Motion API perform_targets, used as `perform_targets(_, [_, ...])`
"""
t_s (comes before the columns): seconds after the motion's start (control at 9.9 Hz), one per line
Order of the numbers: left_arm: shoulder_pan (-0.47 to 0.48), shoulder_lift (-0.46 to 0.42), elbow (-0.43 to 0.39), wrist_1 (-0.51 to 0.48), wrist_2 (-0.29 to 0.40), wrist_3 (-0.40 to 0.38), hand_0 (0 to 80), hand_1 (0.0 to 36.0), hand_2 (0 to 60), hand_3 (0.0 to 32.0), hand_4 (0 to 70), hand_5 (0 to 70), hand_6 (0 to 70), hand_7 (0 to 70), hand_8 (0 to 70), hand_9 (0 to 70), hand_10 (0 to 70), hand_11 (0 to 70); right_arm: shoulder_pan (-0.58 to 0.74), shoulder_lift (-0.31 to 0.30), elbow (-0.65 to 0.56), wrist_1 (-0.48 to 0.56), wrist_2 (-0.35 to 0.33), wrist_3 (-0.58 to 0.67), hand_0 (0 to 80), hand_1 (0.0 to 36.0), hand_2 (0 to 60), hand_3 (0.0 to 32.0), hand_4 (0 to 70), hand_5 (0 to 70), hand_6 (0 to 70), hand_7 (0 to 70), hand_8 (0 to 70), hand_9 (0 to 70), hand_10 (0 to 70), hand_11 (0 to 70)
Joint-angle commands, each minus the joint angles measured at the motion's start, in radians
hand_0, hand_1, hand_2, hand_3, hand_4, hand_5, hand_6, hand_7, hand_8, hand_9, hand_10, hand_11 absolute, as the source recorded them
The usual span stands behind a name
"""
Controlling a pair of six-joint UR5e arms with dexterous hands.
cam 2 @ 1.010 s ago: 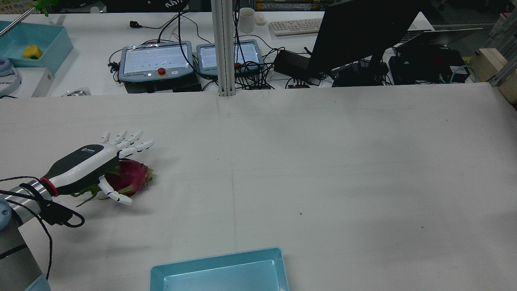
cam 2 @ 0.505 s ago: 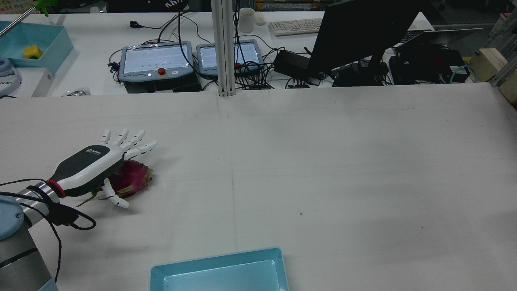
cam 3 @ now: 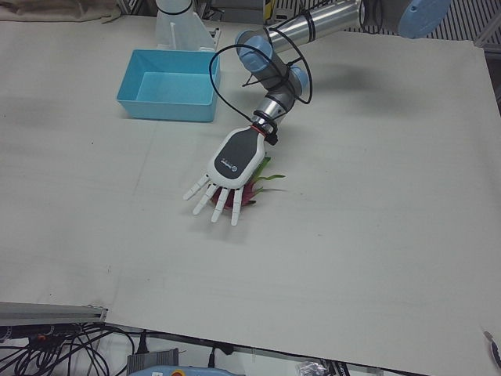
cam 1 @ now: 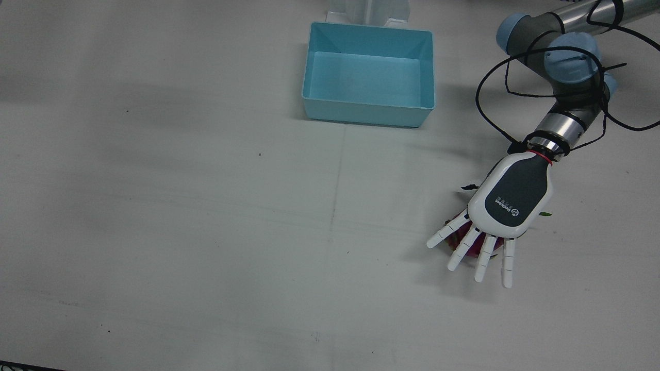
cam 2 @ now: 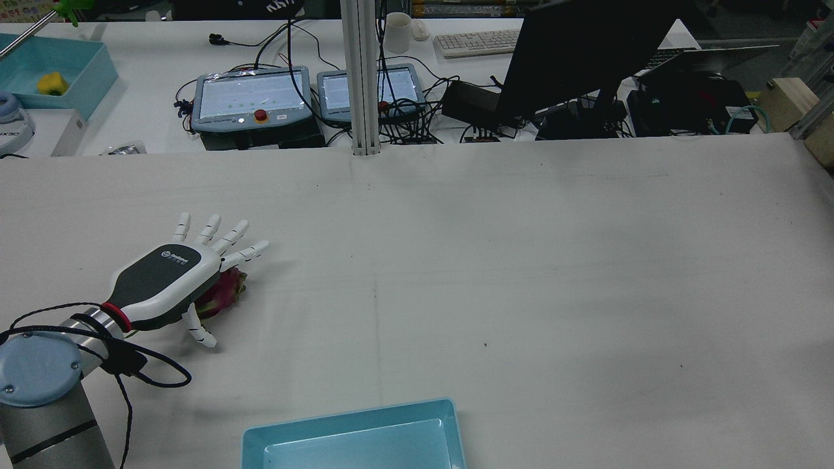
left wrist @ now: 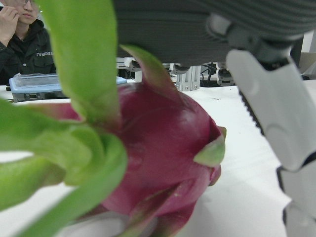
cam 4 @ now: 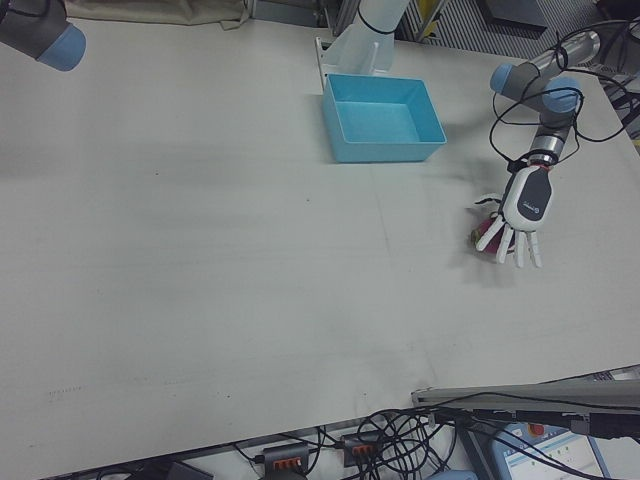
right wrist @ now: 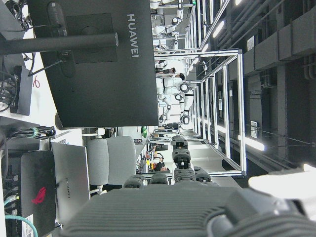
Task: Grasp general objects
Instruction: 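Move the left hand over the pink dragon fruit, fingers open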
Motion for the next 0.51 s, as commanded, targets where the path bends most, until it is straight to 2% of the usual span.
perform_targets(0.0, [0.085,-0.038,0.022,0.063,-0.079,0.059,63.1,36.0,19.4,28.0,0.0,0.0,0.0,0.0,0.0,0.0,0.0,0.0,0.0,0.0,0.0,0.0,0.0,0.0,0.0,0.0,0.0,0.0,0.0,0.0,0.0,0.0,0.0,0.0,0.0,0.0])
perform_targets(0.1, [0.085,-0.038,0.031,0.069,-0.079,0.053,62.3,36.0,20.0,25.8,0.0,0.0,0.0,0.0,0.0,0.0,0.0,0.0,0.0,0.0,0.0,0.0,0.0,0.0,0.0,0.0,0.0,0.0,0.0,0.0,0.0,0.0,0.0,0.0,0.0,0.0])
perform_targets(0.4, [0.076,-0.038,0.031,0.092,-0.078,0.046,57.8,33.5,19.6,29.2,0.0,0.0,0.0,0.0,0.0,0.0,0.0,0.0,0.0,0.0,0.0,0.0,0.0,0.0,0.0,0.0,0.0,0.0,0.0,0.0,0.0,0.0,0.0,0.0,0.0,0.0])
